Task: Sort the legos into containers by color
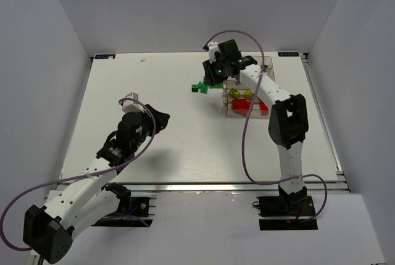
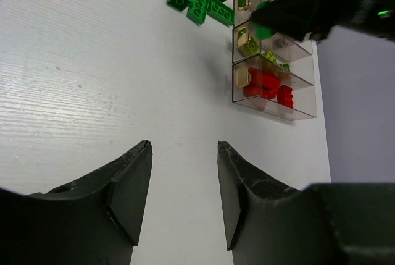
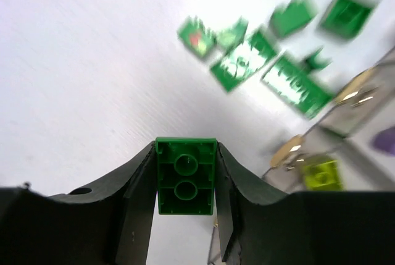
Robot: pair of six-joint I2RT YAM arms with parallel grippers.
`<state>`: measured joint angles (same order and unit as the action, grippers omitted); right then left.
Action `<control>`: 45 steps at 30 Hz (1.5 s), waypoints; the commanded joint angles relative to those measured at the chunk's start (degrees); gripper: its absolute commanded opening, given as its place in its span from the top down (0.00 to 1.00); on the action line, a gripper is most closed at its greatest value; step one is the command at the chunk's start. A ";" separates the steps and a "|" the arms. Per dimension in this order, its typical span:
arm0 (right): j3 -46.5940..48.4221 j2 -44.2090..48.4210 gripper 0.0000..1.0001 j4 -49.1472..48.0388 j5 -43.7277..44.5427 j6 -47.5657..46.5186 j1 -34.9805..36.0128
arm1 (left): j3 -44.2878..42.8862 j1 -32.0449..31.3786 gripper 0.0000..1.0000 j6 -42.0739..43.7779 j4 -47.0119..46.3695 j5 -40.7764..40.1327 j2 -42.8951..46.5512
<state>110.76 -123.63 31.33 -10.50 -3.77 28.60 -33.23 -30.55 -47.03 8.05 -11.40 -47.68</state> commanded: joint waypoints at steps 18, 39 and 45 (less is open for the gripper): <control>13.34 -7.93 1.00 -19.63 -2.68 8.61 -23.76 | 2.82 0.05 0.43 -1.40 -2.95 1.64 -0.92; 14.04 -16.64 0.73 -28.43 6.37 4.48 -24.47 | 2.21 0.05 0.41 -2.28 -5.51 3.66 -6.28; 13.43 -17.17 0.37 -29.05 6.64 3.95 -24.47 | 1.77 0.05 0.38 -2.19 -5.68 3.66 -7.07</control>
<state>122.96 -140.68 5.78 -4.71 1.08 4.47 -30.70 -30.55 -49.06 3.77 -8.14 -54.52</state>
